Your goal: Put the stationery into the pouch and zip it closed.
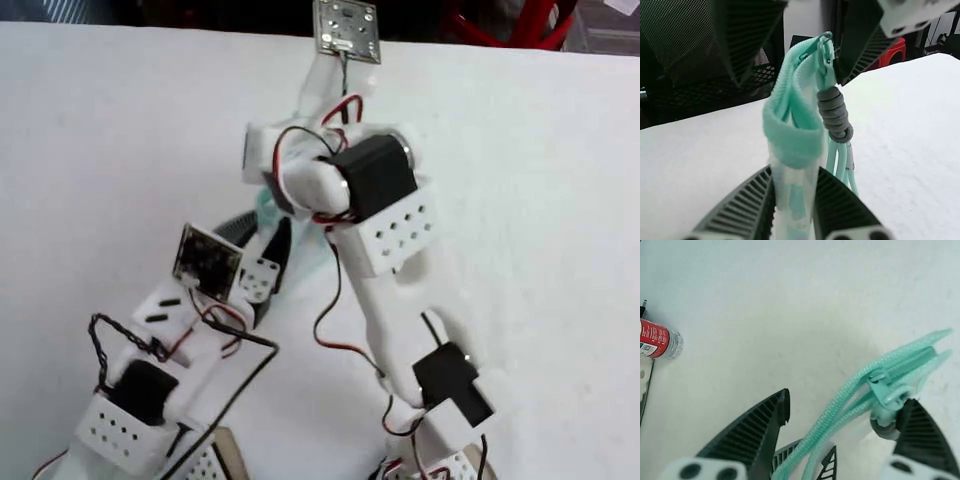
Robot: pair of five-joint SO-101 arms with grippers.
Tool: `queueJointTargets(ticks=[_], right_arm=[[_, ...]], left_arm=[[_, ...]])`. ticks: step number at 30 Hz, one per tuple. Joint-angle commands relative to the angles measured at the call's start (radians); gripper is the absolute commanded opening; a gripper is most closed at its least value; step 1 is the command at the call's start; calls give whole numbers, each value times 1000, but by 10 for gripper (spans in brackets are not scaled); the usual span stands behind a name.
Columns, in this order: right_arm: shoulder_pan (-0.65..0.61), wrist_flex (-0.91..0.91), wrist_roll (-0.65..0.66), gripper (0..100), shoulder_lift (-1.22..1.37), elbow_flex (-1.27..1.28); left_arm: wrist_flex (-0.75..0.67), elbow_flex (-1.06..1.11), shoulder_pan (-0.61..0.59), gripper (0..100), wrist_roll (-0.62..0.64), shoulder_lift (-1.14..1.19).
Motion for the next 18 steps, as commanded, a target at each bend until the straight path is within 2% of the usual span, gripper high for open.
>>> queueJointTargets(ticks=[1,4,5,7,12,16,18], right_arm=[[-10,-1,38,237,-4,-23],[-15,-1,114,99,2,-23],[-15,-1,126,84,2,-23],[-10,-1,132,117,-1,-23],[-13,1,138,281,-65,-26],[-19,-1,163,265,-174,-28],[-62,1,187,261,-208,-14]], left_arm=[[-18,2,31,24,-9,15],[-12,3,31,24,-11,15],[-12,5,31,24,-11,15],[-18,12,31,24,-11,15],[-20,12,25,24,-11,15],[-20,12,24,24,-11,15],[-20,12,24,24,-11,15]])
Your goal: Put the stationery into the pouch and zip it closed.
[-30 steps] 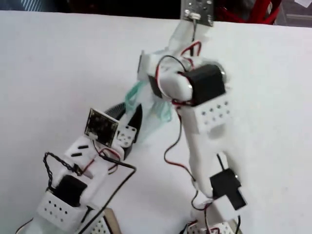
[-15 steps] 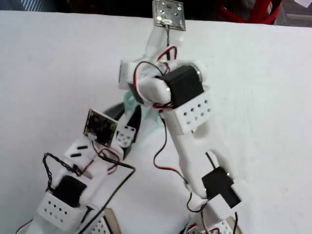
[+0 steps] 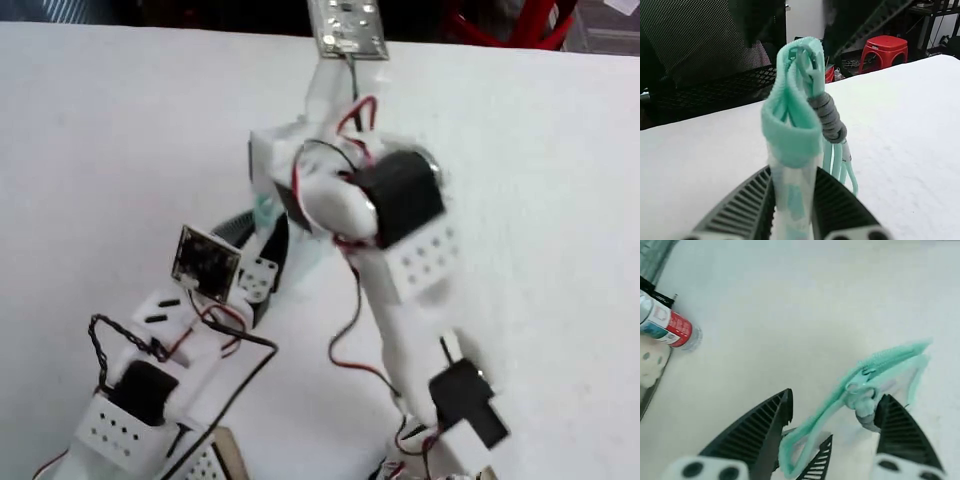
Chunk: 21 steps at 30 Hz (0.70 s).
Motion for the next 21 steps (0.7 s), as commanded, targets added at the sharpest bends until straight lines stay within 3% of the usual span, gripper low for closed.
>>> queueJointTargets(ticks=[1,8,21], right_arm=[[-58,-1,31,261,-81,8],[-64,-4,-18,265,-68,114],[-50,-4,-25,256,127,-15]], left_arm=[[-8,2,24,24,-11,12],[-8,5,24,24,-11,12],[0,20,24,24,-12,12]])
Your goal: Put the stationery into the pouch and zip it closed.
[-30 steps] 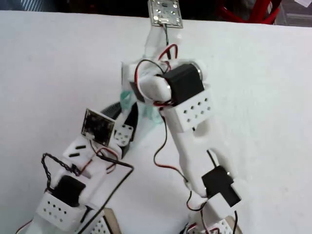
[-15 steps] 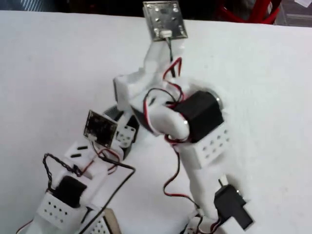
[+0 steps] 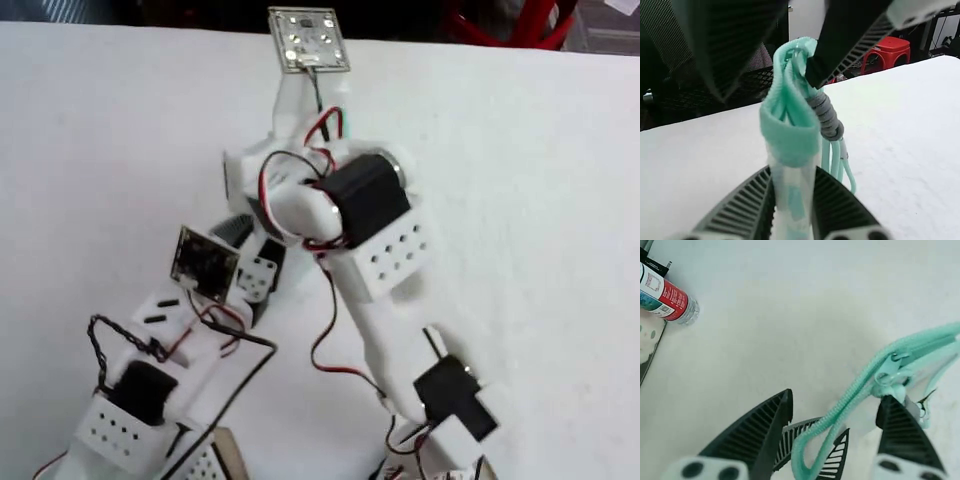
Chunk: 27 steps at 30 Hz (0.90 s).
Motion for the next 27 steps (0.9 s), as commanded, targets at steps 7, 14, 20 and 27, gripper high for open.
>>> queueJointTargets(ticks=[7,14,20,27], right_arm=[[99,-1,184,16,104,-29],[225,1,327,19,108,-26],[226,1,582,18,107,-6],[257,1,878,18,28,-5]], left_arm=[[-3,34,33,24,-11,13],[25,28,16,144,2,12],[261,-117,15,230,133,12],[595,-442,-120,234,89,12]])
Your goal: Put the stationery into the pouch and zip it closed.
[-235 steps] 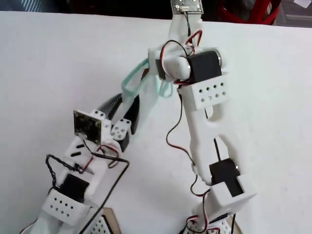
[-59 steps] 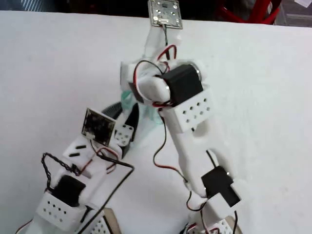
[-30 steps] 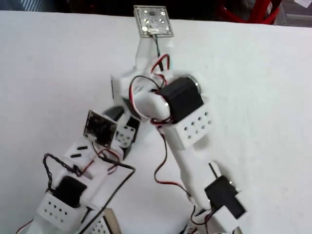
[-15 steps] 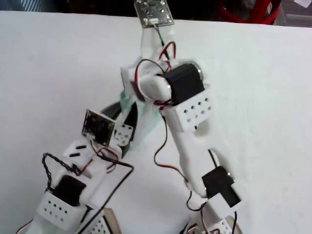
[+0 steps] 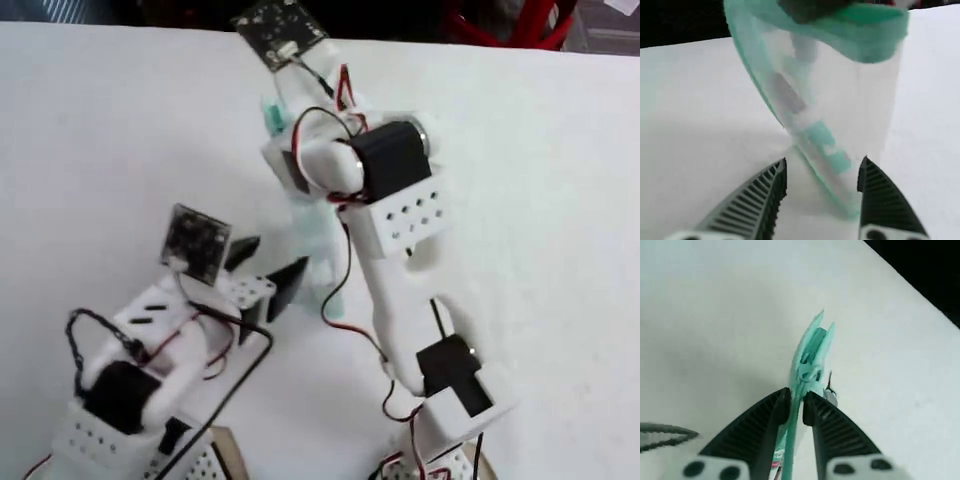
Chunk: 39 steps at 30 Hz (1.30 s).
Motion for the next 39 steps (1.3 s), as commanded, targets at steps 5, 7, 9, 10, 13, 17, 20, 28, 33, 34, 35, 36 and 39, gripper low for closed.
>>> queueJointTargets(ticks=[5,7,9,10,13,17,20,28,33,34,35,36,39], right_arm=[[67,10,288,18,-182,3],[76,10,341,18,-222,37],[81,10,405,18,-252,120],[82,10,443,18,-271,173],[82,10,549,18,-343,342],[82,4,618,18,-446,489],[82,2,620,18,-472,517],[77,-13,402,18,-556,377],[107,-5,390,74,-504,408],[122,-5,368,118,-496,411],[131,-8,333,171,-492,411],[136,-12,288,231,-489,411],[128,-10,245,357,-493,407]], left_arm=[[2,-150,-197,234,-184,-2],[-61,-127,-225,232,-235,-2],[-153,-91,-229,231,-285,1],[-206,-68,-226,230,-313,1],[-368,11,-225,229,-379,2],[-517,100,-188,229,-388,38],[-523,101,-147,229,-364,133],[-635,121,-147,229,-209,288],[-672,123,-183,229,-213,291],[-672,124,-185,229,-213,292],[-672,124,-185,229,-213,292],[-672,124,-180,229,-213,292],[-680,123,-176,229,-218,292]])
